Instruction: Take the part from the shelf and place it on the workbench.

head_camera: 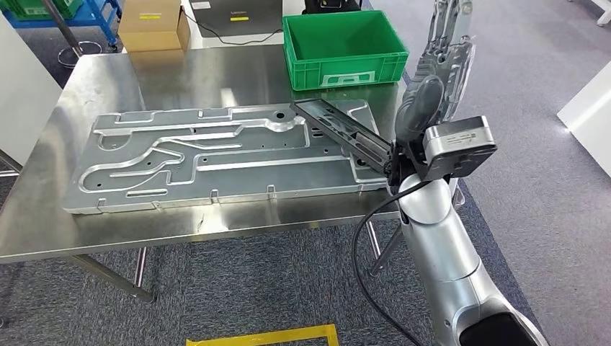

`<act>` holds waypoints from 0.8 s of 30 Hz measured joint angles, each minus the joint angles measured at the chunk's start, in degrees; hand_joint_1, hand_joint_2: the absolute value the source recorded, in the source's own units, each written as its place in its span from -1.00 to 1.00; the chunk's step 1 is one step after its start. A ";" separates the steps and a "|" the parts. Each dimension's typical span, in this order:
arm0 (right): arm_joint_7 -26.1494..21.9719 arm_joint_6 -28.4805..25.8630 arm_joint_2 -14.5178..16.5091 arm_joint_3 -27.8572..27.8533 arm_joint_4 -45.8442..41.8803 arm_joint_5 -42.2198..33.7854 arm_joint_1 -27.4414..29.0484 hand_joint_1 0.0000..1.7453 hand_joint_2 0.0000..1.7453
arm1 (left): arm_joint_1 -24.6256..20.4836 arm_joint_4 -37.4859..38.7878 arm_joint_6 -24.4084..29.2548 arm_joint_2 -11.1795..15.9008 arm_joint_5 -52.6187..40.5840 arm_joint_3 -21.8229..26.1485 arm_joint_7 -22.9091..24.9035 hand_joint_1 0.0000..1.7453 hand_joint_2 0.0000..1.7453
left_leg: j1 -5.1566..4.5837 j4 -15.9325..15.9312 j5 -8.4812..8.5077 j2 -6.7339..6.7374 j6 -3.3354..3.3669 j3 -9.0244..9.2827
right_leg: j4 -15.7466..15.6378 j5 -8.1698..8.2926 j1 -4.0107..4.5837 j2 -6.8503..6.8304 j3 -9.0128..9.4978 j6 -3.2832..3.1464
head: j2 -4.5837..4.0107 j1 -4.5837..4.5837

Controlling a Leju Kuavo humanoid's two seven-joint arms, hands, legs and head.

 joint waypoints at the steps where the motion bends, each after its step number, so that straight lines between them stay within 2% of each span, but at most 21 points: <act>1: -0.02 -0.10 -0.12 0.02 -0.06 0.00 0.48 -1.00 -1.00 | 0.03 0.00 0.07 0.00 0.00 0.10 0.01 -1.00 -1.00 | -0.02 0.04 0.06 -0.01 0.04 -0.10 | 3.39 -1.38 -0.08 -0.01 -1.51 0.17 | 0.00 0.00; 2: -0.09 -0.29 -0.21 0.03 -0.14 0.07 1.18 -1.00 -1.00 | 0.06 0.00 0.16 0.00 0.00 0.27 0.01 -1.00 -1.00 | -0.03 0.09 0.13 -0.02 0.06 -0.18 | 5.24 -1.78 -0.12 -0.01 -2.28 0.24 | 0.00 0.00; 3: -0.32 -0.62 -0.26 0.05 -0.33 0.24 2.09 -1.00 -1.00 | 0.08 0.00 0.30 0.00 0.00 0.49 0.02 -1.00 -1.00 | -0.03 0.15 0.19 -0.05 0.06 -0.22 | 4.82 -1.05 -0.15 -0.02 -1.90 0.20 | 0.00 0.00; 4: -0.67 -1.06 -0.28 0.09 -0.69 0.53 3.15 -1.00 -1.00 | 0.09 0.00 0.46 0.00 0.00 0.71 0.02 -1.00 -1.00 | -0.04 0.22 0.22 -0.11 0.03 -0.24 | 2.13 0.57 -0.15 -0.03 -0.35 0.04 | 0.00 0.00; 6: -1.40 -1.84 -0.28 0.19 -1.63 1.15 5.03 -1.00 -1.00 | 0.04 0.00 0.77 0.00 0.00 1.06 0.02 -1.00 -1.00 | -0.05 0.34 0.24 -0.24 -0.09 -0.24 | -5.15 3.95 -0.09 -0.03 3.67 -0.44 | 0.00 0.00; 7: -1.63 -2.10 -0.25 0.22 -2.15 1.44 5.92 -1.00 -1.00 | 0.00 0.00 0.89 0.00 0.00 1.18 0.02 -1.00 -1.00 | -0.12 0.39 0.25 -0.29 -0.24 -0.29 | -7.96 4.74 0.06 -0.02 5.15 -0.72 | 0.00 -0.02; 8: -1.75 -2.26 -0.17 0.26 -2.73 1.75 6.89 -1.00 -1.00 | -0.02 0.00 0.95 0.01 0.00 1.29 0.02 -1.00 -1.00 | -0.18 0.40 0.28 -0.31 -0.45 -0.36 | -9.42 5.04 0.24 -0.01 5.81 -0.97 | 0.00 -0.01; 10: -1.81 -2.57 0.05 0.31 -4.02 2.52 9.40 -1.00 -1.00 | -0.02 0.00 1.02 0.01 -0.01 1.54 0.00 -1.00 -1.00 | -0.26 0.34 0.46 -0.33 -1.05 -0.52 | -10.41 5.09 0.62 0.02 6.01 -1.42 | 0.00 -0.03; 12: -1.76 -2.79 0.33 0.33 -5.08 3.24 11.74 -1.00 -1.00 | -0.01 0.00 1.02 0.03 -0.02 1.74 -0.11 -1.00 -1.00 | -0.25 0.38 0.41 -0.31 -1.71 -0.65 | -10.78 5.62 0.46 -0.04 5.85 -2.04 | 0.00 -0.04; 13: -1.75 -2.83 0.50 0.33 -5.42 3.48 12.66 -1.00 -1.00 | -0.02 0.00 1.01 0.05 -0.02 1.80 -0.20 -1.00 -1.00 | -0.24 1.07 -0.39 -0.28 -2.02 -0.93 | -11.02 5.92 0.29 -0.12 5.78 -2.44 | 0.00 -0.09; 14: -1.78 -2.80 0.68 0.33 -5.64 3.58 13.46 -1.00 -1.00 | -0.02 0.00 0.98 0.08 -0.02 1.87 -0.30 -1.00 -1.00 | -0.23 2.86 -1.97 -0.24 -2.27 -1.60 | -11.26 6.24 0.13 -0.22 5.65 -2.84 | 0.00 -0.17; 17: -1.99 -2.66 0.97 0.31 -5.76 2.92 15.80 -1.00 -1.00 | -0.01 0.00 0.96 0.20 -0.02 2.14 -0.68 -1.00 -1.00 | -0.01 13.38 -8.59 -0.17 -2.75 -5.29 | -11.26 6.95 0.19 -0.44 4.69 -3.36 | 0.00 -0.34; 18: -2.11 -2.66 0.98 0.28 -5.73 2.55 16.53 -1.00 -1.00 | 0.02 0.00 0.95 0.27 -0.02 2.20 -0.86 -1.00 -1.00 | 0.03 15.79 -9.59 -0.16 -2.86 -5.90 | -11.15 7.20 0.24 -0.48 4.28 -3.36 | 0.00 -0.34; 19: -2.26 -2.67 0.98 0.22 -5.68 2.21 17.19 -1.00 -1.00 | 0.03 0.00 0.93 0.34 -0.02 2.25 -1.03 -1.00 -1.00 | 0.07 16.02 -9.49 -0.16 -2.92 -5.42 | -11.01 7.43 0.25 -0.50 3.86 -3.28 | 0.00 -0.35; 20: -2.49 -2.73 0.98 0.12 -5.63 1.90 17.77 -1.00 -1.00 | 0.04 0.00 0.91 0.43 -0.02 2.30 -1.20 -1.00 -1.00 | 0.11 13.91 -8.43 -0.15 -2.92 -3.77 | -10.79 7.65 0.24 -0.48 3.44 -3.16 | 0.00 -0.35; 22: -3.27 -3.09 0.98 -0.17 -5.60 1.25 18.87 -1.00 -1.00 | -0.03 0.00 0.87 0.58 -0.02 2.42 -1.46 -1.00 -1.00 | 0.10 6.00 -5.77 -0.16 -2.74 1.24 | -10.19 7.98 0.28 -0.45 2.69 -2.77 | 0.00 -0.36; 23: -3.75 -3.40 0.97 -0.38 -5.63 0.92 19.55 -1.00 -1.00 | -0.06 0.00 0.84 0.64 -0.02 2.47 -1.60 -1.00 -1.00 | 0.01 2.86 -4.89 -0.21 -2.52 3.01 | -9.91 8.14 0.33 -0.44 2.40 -2.52 | 0.00 -0.33; 24: -4.22 -3.69 0.97 -0.61 -5.75 0.59 20.42 -1.00 -1.00 | -0.05 0.00 0.80 0.68 -0.02 2.50 -1.72 -1.00 -1.00 | -0.09 1.13 -4.47 -0.26 -2.25 3.85 | -9.74 8.34 0.39 -0.45 2.22 -2.21 | 0.00 -0.30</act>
